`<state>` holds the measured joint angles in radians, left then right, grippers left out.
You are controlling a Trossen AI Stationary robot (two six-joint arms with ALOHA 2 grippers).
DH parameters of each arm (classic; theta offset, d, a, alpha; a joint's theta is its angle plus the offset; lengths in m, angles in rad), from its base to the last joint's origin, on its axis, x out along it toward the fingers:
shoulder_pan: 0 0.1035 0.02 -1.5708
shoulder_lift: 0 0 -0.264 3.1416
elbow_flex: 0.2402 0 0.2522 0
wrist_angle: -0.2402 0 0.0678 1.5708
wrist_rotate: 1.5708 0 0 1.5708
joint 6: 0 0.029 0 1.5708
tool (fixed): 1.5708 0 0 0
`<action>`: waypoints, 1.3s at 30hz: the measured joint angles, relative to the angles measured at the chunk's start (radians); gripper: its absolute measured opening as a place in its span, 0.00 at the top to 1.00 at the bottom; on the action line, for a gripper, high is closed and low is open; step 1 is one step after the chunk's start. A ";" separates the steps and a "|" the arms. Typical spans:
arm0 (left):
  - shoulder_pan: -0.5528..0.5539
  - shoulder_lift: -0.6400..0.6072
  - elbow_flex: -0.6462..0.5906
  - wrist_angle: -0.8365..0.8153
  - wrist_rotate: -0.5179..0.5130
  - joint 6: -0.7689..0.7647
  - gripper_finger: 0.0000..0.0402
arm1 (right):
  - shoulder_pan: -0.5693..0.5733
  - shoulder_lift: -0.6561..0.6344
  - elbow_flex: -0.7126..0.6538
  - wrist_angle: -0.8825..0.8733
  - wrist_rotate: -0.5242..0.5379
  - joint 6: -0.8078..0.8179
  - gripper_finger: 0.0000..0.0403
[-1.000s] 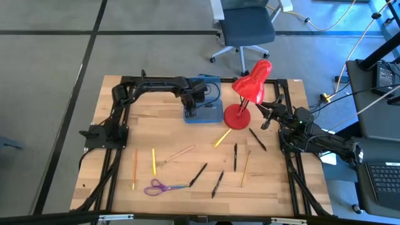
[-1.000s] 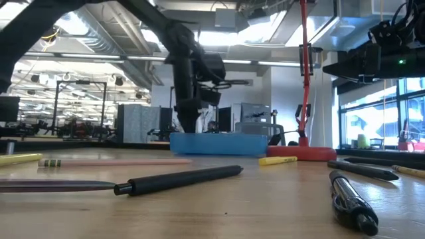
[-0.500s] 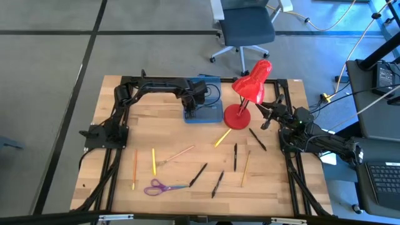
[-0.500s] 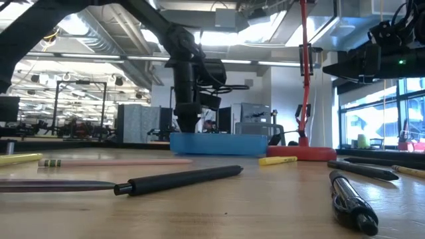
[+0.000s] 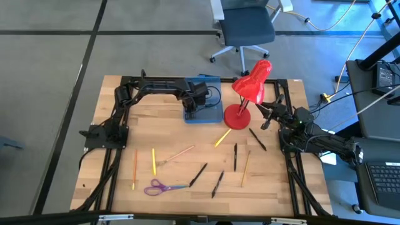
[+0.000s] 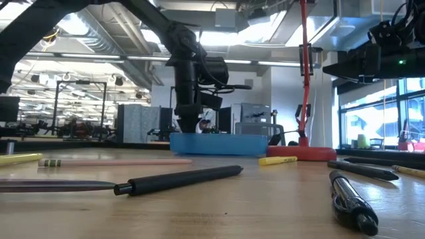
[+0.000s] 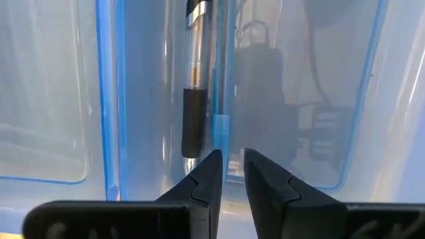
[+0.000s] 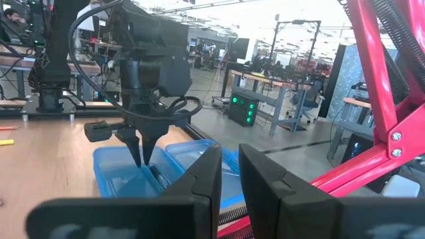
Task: Pick & place school supplies into a supply box
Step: Put the blue pen into the blue supply box, then put the black pen into the blue supply box
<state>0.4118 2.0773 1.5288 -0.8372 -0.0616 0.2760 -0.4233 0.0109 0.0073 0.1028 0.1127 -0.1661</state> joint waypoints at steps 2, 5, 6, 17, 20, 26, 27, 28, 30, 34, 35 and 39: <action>-0.002 0.000 0.000 -0.003 -0.004 0.000 0.83 | 0.000 0.000 0.000 0.000 0.000 0.000 0.85; -0.005 0.000 0.024 -0.062 -0.034 0.000 0.79 | 0.000 0.000 0.000 0.000 0.000 0.005 0.85; -0.006 -0.001 0.038 -0.085 -0.045 0.000 0.77 | 0.000 0.000 0.000 0.000 0.000 0.017 0.85; -0.011 -0.093 0.105 -0.174 0.057 -0.053 0.60 | 0.004 0.094 0.269 -0.241 -0.206 0.212 0.85; -0.003 -0.158 0.103 -0.137 0.106 -0.079 0.59 | 0.016 0.200 0.359 -0.341 -0.162 0.272 0.85; 0.004 -0.343 -0.078 0.153 0.107 -0.124 0.60 | 0.038 0.451 0.475 -0.559 -0.148 0.441 0.85; 0.004 -0.374 -0.125 0.211 0.107 -0.131 0.60 | 0.042 0.487 0.496 -0.611 -0.157 0.462 0.85; 0.004 -0.404 -0.173 0.273 0.108 -0.135 0.60 | 0.047 0.520 0.516 -0.665 -0.161 0.492 0.85; 0.003 -0.459 -0.272 0.407 0.107 -0.157 0.60 | 0.058 0.571 0.554 -0.748 -0.161 0.564 0.85; 0.000 -0.540 -0.452 0.639 0.107 -0.228 0.59 | 0.084 0.649 0.596 -0.870 -0.161 0.719 0.85; 0.000 -0.554 -0.492 0.684 0.107 -0.250 0.59 | 0.095 0.663 0.603 -0.884 -0.167 0.747 0.85; -0.006 -0.581 -0.625 0.847 0.106 -0.312 0.59 | 0.138 0.706 0.607 -0.934 -0.245 0.855 0.85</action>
<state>0.4062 1.4966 0.9037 0.0099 0.0444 -0.0357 -0.2853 0.7168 0.6144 -0.8309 -0.1324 0.6884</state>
